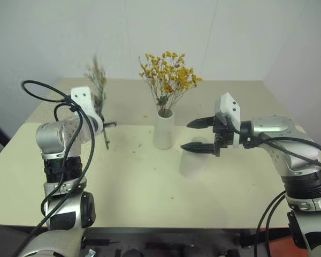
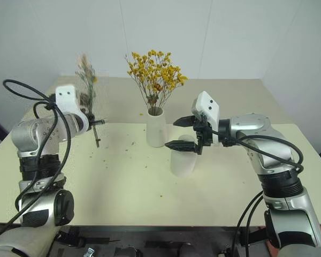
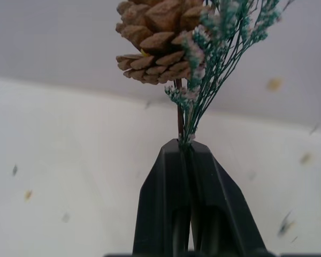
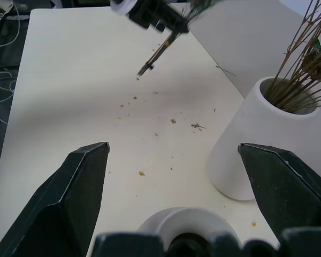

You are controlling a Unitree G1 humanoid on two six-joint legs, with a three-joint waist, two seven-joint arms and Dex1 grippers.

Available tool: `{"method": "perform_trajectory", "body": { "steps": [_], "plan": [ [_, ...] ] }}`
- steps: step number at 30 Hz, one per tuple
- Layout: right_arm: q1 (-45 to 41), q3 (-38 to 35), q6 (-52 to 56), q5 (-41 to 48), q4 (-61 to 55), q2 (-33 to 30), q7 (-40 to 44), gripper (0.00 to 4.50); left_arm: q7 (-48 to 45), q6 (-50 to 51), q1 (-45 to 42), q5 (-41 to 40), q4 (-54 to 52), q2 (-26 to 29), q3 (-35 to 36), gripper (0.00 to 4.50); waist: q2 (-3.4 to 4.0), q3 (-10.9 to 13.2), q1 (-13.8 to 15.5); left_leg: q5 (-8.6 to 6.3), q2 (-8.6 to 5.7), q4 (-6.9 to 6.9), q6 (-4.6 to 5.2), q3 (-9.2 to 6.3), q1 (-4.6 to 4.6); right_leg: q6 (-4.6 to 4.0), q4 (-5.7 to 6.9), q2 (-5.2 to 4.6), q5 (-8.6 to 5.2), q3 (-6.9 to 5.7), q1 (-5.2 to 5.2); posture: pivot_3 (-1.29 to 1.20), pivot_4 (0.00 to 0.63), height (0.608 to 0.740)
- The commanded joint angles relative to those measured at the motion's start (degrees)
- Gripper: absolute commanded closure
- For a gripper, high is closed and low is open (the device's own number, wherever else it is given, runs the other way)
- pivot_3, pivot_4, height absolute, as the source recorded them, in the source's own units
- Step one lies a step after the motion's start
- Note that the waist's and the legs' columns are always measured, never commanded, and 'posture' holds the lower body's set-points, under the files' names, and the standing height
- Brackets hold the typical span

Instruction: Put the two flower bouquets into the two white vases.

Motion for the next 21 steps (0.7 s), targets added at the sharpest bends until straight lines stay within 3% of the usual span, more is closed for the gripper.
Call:
{"method": "perform_trajectory", "body": {
  "steps": [1,9,14,21],
  "plan": [
    [-1.5,-2.3,-1.3,0.3,-0.6,-1.2,-0.1,0.00,-7.5,-9.2,-1.2,-4.0,-5.8,-0.1,2.8,4.46,0.00,0.0,0.0,0.00,0.00,0.00,0.00,0.01,0.00,0.00,0.00,0.00,0.00,0.00,0.01,0.00,0.150,0.740],
    [0.1,-4.0,-0.5,0.8,-2.1,-3.6,-1.0,0.00,-30.4,-18.0,1.1,-15.2,-6.7,4.1,4.7,4.46,0.00,0.0,-0.2,0.00,0.00,0.01,0.01,0.04,0.03,0.00,-0.01,0.02,0.00,0.00,0.02,0.00,0.150,0.740],
    [2.4,-5.5,0.4,1.2,-4.0,-5.1,-2.0,0.00,-43.3,-17.1,1.6,-23.0,-4.4,9.3,6.1,4.46,0.00,0.0,-0.6,0.01,0.02,0.01,0.01,0.03,0.03,0.01,-0.02,0.03,-0.01,-0.03,0.05,0.00,0.150,0.740],
    [4.9,-7.6,1.4,2.0,-5.8,-7.3,-3.6,0.00,-52.1,-18.0,2.9,-26.2,-4.4,10.9,2.2,4.46,0.00,0.0,-0.7,0.01,0.04,0.03,0.02,0.04,0.11,0.01,-0.02,0.06,-0.02,-0.04,0.13,0.00,0.150,0.740]
  ]
}}
